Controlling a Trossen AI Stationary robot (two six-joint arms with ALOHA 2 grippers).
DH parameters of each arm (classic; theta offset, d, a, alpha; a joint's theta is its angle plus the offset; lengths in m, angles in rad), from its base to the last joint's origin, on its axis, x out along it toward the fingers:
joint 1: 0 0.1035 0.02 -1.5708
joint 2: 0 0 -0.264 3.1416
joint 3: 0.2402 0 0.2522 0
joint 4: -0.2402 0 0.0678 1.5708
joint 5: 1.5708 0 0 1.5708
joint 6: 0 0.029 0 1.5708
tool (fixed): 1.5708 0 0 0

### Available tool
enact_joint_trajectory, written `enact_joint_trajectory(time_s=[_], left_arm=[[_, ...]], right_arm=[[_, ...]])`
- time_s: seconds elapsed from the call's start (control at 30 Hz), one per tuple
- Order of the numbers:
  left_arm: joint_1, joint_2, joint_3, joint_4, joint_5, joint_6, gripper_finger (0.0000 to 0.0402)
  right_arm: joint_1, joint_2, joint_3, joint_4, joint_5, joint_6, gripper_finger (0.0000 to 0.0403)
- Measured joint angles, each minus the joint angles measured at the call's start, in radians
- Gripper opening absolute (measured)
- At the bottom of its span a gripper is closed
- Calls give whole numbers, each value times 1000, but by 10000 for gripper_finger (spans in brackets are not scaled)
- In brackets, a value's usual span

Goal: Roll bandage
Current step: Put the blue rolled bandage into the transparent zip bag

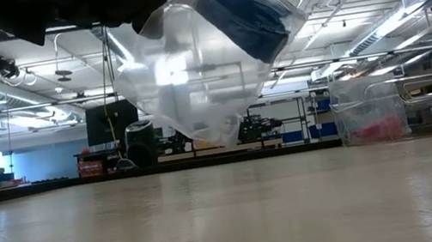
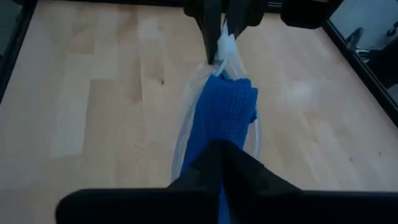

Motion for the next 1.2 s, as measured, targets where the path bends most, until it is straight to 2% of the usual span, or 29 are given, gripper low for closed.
enact_joint_trajectory(time_s=[0.13, 0.23, 0.4, 0.77, 0.97, 1.2], left_arm=[[0, 0, 0, 14, 0, 0, 1], [0, 0, 0, 24, 0, 1, 1], [0, 0, 0, 25, 1, 1, 1], [2, 1, -1, 30, -18, 1, 1], [1, 0, -1, 25, -21, 1, 1], [1, 0, -75, 165, -14, -3, 1]], right_arm=[[-30, 0, 0, 17, -49, 0, 19], [-57, 6, 0, 35, -90, -13, 8], [-80, 38, 0, 129, -170, -69, 5], [-133, 102, 0, 177, -212, -79, 11], [-107, 76, 16, 149, -214, -61, 53], [-25, 73, 114, -43, -88, -24, 119]])
